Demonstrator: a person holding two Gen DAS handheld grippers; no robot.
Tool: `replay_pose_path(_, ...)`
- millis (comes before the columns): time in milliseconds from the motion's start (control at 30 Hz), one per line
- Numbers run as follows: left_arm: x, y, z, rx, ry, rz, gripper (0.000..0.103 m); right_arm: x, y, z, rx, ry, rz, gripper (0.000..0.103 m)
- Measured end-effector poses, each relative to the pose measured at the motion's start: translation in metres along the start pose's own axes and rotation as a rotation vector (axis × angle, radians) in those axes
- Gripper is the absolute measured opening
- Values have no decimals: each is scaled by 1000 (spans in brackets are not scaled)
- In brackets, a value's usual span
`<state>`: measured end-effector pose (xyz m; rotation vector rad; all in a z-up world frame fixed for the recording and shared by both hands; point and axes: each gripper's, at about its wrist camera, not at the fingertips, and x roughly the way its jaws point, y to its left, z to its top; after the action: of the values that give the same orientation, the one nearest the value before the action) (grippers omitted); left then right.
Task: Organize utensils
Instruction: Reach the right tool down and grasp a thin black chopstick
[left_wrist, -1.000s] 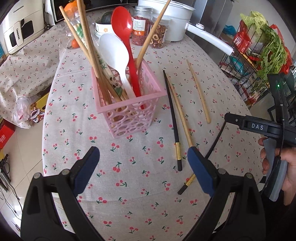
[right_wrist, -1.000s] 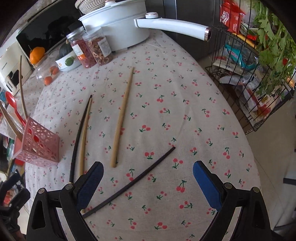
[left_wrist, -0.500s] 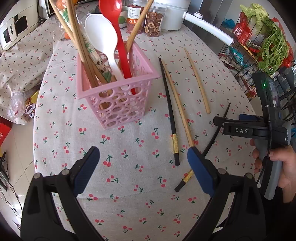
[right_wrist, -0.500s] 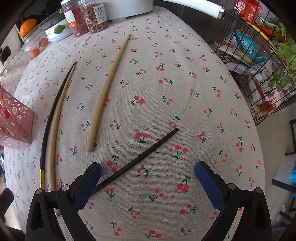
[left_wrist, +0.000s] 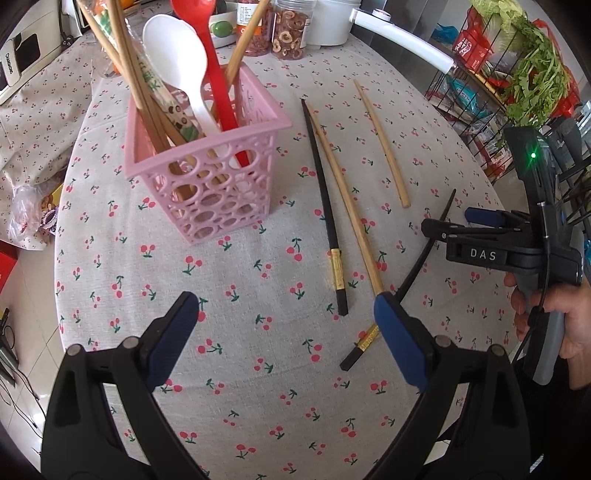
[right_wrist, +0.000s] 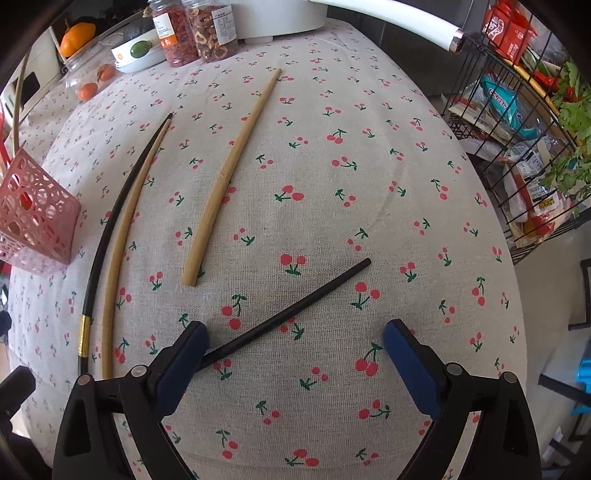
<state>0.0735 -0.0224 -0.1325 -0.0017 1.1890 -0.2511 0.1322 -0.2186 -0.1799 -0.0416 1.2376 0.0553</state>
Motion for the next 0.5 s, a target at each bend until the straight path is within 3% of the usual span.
replay_pose_path(33, -1, -1, 0, 2, -2, -5, 95, -5, 3, -2, -9, -10, 6, 75)
replay_pose_path(100, -1, -2, 0, 5, -5, -17, 95, -9, 4, -2, -15, -21, 19, 47)
replay_pose_path(200, -2, -4, 0, 8, -6, -45, 95, -11, -1, 0, -8, -19, 36, 23)
replay_pose_path(333, -5, -7, -1, 13, -15, -90, 95, -9, -22, 9, 25, -12, 101, 15)
replay_pose_path(400, -7, -9, -1, 13, -23, -113, 95, -12, -31, 13, 32, -37, 99, 3)
replay_pose_path(500, -9, -14, -1, 18, -34, -149, 95, -15, -47, 16, 89, -48, 143, 3)
